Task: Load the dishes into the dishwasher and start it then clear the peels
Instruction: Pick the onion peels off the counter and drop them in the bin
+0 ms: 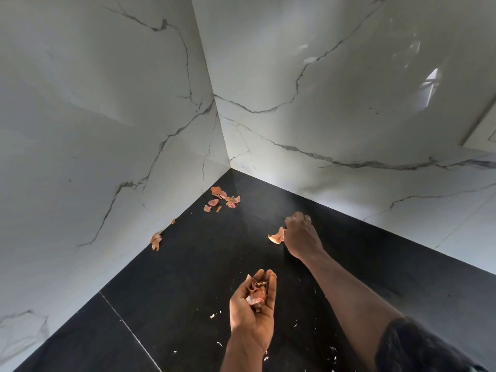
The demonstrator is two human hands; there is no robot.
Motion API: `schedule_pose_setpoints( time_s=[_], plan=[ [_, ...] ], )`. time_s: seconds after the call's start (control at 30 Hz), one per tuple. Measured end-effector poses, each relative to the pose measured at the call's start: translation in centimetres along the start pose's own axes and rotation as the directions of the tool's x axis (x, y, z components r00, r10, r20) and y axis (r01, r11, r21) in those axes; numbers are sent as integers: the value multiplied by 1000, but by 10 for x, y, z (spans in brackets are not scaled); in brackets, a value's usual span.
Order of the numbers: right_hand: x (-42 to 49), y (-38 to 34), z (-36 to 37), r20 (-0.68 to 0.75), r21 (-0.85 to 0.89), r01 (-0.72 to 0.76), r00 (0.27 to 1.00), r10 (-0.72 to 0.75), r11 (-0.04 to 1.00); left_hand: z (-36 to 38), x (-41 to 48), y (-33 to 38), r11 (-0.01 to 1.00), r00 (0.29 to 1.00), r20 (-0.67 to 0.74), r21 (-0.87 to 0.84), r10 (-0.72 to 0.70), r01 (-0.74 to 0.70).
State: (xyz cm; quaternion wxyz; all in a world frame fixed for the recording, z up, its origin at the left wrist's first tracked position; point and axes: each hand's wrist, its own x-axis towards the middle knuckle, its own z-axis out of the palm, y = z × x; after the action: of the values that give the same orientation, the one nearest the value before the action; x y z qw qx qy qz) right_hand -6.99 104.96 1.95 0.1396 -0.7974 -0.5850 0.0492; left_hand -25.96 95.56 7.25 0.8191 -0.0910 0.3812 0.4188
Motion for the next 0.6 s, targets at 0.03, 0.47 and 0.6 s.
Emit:
schedule_pose_setpoints(
  time_s=[0.03, 0.47, 0.6],
  plan=[
    [-2, -1, 1, 22, -32, 3, 1000, -2, 999, -1, -1, 1, 1000, 1000, 2, -2, 3, -3],
    [-39, -27, -3, 88, -115, 227, 972, -217, 967, -4, 0, -3, 1000, 1000, 1, 5, 18, -18],
    [-48, -35, -4, 130, -129, 276, 957, -260, 952, -6, 0, -4, 1000, 1000, 0, 2, 27, -27]
  ],
)
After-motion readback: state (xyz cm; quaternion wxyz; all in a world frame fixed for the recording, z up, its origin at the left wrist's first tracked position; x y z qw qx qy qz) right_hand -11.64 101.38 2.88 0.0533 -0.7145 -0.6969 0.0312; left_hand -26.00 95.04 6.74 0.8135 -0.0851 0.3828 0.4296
